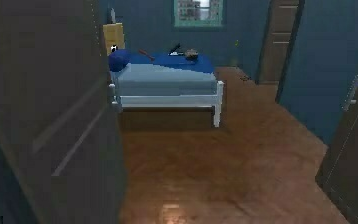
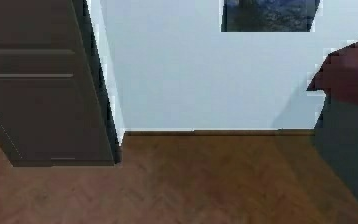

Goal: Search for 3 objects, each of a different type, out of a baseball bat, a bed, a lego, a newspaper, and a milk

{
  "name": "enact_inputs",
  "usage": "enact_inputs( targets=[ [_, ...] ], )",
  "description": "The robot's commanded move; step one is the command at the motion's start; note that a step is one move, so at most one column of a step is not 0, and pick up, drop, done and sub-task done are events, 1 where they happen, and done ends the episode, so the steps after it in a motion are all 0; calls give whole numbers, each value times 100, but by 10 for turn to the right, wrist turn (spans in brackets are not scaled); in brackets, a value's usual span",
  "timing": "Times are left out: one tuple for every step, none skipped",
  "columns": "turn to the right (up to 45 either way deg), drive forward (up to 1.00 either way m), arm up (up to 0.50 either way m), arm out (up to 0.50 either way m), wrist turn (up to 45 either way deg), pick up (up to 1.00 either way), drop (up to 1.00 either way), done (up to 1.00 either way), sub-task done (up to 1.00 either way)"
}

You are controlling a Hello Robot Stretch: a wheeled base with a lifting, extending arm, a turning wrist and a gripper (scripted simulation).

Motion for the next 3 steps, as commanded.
enact_inputs(
  targets=[
    [0,100,0,0,0,0,0,0,0],
    [0,75,0,0,0,0,0,0,0],
    [-210,0,0,0,0,0,0,0,0]
  ],
)
